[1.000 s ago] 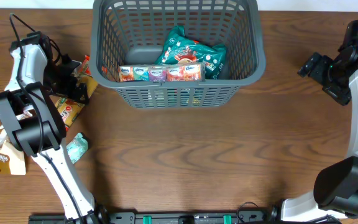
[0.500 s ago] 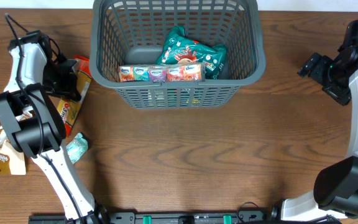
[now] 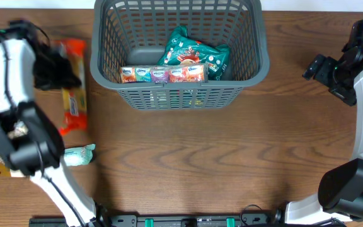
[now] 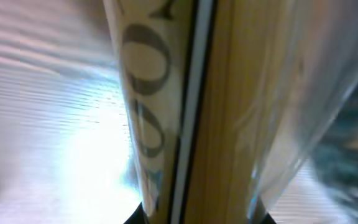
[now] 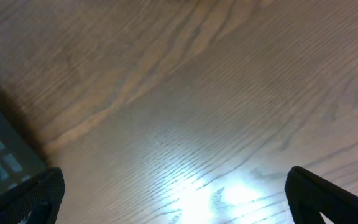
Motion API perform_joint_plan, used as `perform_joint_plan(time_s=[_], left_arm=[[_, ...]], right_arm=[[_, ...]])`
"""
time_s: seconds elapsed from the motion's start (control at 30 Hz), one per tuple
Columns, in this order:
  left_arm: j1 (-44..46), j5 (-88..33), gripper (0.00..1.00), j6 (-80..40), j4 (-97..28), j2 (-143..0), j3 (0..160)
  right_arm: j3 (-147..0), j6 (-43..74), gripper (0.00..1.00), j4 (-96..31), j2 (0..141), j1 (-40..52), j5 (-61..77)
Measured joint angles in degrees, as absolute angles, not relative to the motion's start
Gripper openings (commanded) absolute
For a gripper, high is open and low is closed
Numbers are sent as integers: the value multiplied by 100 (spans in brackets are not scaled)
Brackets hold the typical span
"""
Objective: Pack container
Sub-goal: 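Lift the spaghetti pack and lay it into the basket with the left gripper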
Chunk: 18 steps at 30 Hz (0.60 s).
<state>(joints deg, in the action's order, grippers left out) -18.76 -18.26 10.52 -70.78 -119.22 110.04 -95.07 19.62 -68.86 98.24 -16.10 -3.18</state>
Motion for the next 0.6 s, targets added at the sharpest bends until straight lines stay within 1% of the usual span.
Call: perform_joint_plan(time_s=[0.2,0.33,0.47,0.6], left_arm=[[-1892,-1758,6,1007,-6731,-10130,11526],[-1669,-1754,5,1079,-6674,-9198,11695],[-906,-1688,6,1697,-6573,-8748,11708],[274,-1662,6,3004,-6571,-8774,11705]], right_arm=[[-9507,1863,99,-6783,9824,-1835,-360],[-9507,1776,99,-6783,9824,-2067,-351],[-9507,1699,99,-6783,9824,-2182,-349],[-9507,1662,99,-6781,9824,-2182,-316]])
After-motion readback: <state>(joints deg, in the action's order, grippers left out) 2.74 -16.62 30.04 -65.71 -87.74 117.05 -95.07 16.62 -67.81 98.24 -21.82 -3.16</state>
